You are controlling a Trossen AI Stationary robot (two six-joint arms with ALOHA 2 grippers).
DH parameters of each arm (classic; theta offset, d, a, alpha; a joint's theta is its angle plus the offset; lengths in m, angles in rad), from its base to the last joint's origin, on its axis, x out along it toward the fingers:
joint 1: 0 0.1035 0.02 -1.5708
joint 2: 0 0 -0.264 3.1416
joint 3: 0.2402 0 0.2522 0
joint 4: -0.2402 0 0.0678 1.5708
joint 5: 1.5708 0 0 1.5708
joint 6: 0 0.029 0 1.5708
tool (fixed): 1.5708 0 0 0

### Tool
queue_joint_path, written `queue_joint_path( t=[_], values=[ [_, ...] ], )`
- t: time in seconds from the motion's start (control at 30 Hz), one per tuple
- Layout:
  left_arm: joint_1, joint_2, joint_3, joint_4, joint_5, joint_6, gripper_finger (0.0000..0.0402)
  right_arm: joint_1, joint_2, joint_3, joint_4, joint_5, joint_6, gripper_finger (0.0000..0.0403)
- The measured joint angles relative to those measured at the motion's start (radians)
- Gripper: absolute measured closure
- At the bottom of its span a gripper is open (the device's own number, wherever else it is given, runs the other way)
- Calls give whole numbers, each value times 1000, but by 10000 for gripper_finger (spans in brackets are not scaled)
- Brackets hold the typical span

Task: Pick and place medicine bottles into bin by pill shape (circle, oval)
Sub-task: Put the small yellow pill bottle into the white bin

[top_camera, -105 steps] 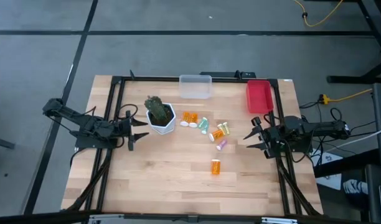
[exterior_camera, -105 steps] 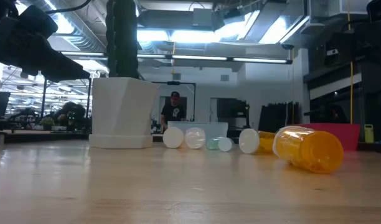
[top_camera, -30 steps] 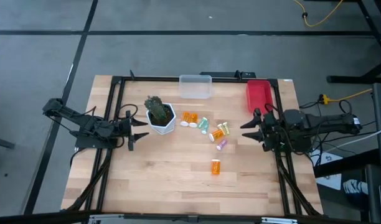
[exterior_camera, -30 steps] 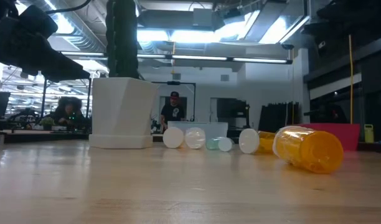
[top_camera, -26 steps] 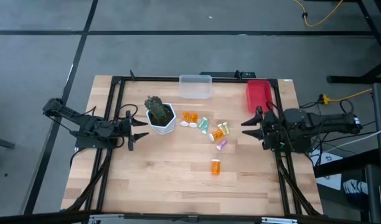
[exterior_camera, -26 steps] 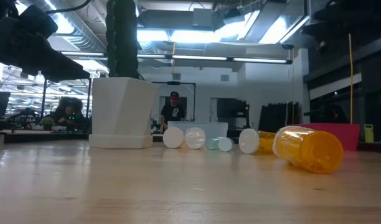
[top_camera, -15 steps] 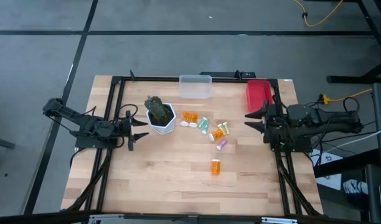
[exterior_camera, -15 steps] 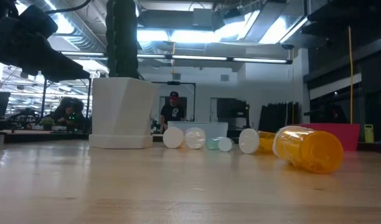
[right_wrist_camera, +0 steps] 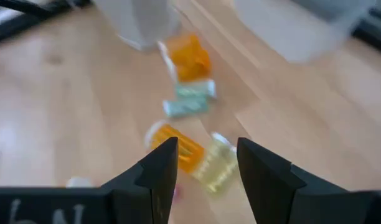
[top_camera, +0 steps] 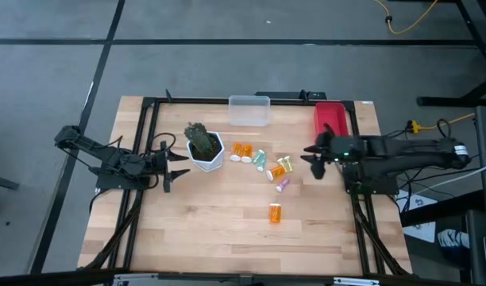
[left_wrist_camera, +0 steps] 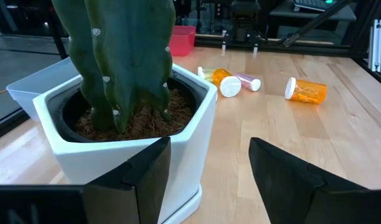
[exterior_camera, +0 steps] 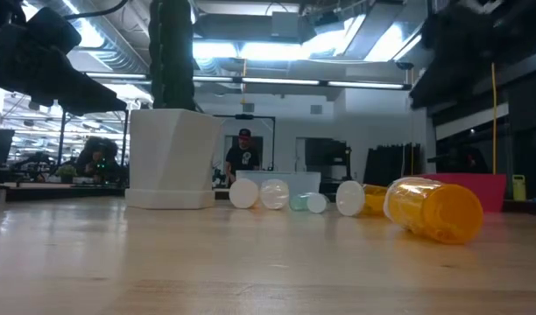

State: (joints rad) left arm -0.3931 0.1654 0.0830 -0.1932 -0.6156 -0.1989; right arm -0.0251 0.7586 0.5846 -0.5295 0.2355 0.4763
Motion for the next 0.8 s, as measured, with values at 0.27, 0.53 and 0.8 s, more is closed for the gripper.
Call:
queue_joint_path(
  t=[0.27,0.53,0.8],
  values=[
    [0,0,0,0,0,0,190,-70,250,0,2,-1,121,236],
    [0,0,0,0,0,0,190,-81,445,0,122,0,174,236],
    [0,0,0,0,0,0,190,-80,573,0,181,7,201,236]
  ],
)
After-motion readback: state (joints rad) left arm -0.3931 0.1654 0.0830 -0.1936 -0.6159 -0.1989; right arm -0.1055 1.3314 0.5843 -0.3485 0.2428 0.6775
